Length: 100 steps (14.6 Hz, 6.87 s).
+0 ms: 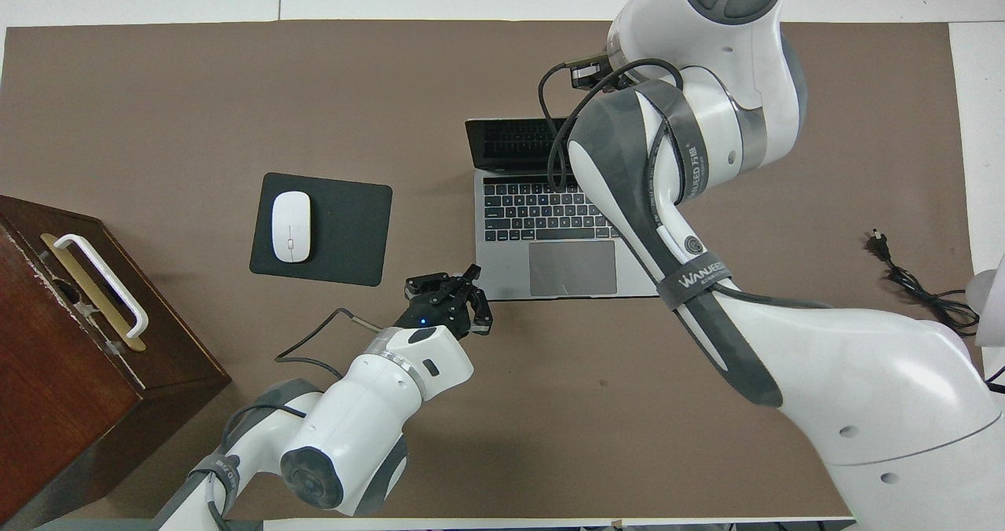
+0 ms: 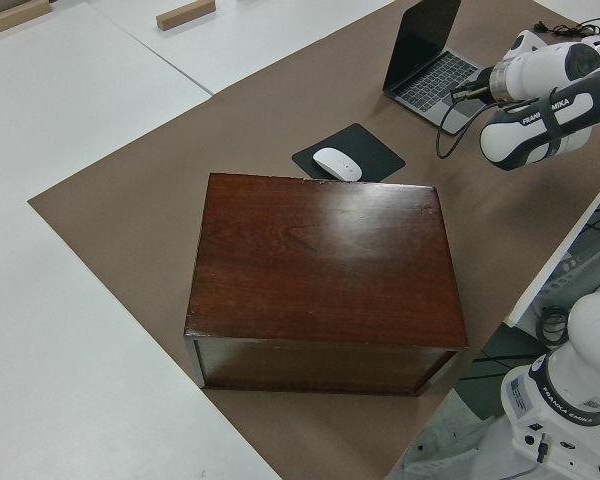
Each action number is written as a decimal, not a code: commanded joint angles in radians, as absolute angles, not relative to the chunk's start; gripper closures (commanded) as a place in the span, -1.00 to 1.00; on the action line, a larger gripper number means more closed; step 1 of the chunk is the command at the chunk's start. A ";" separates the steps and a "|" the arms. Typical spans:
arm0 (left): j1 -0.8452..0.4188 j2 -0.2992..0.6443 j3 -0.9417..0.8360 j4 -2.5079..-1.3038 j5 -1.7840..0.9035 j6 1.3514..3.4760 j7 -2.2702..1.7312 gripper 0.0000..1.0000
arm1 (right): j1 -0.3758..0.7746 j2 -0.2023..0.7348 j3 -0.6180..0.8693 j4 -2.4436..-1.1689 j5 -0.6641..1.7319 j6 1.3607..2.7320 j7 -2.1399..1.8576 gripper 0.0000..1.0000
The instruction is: Close laptop with both arms
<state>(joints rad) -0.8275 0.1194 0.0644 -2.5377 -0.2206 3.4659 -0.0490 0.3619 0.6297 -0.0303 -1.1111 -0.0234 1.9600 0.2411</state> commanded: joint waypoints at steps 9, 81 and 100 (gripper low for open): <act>-0.819 0.284 0.078 -2.439 -0.146 3.497 -0.048 1.00 | 0.356 0.609 -0.021 -1.154 -0.014 1.967 0.227 1.00; -0.726 -0.257 0.087 -2.505 -0.098 2.584 -0.097 1.00 | -0.074 0.051 -0.032 -1.632 0.048 1.641 -0.129 -1.00; -0.313 -0.287 0.089 -2.029 -0.049 1.764 0.210 0.18 | -0.060 0.037 -0.025 -1.675 0.035 1.686 -0.129 -1.00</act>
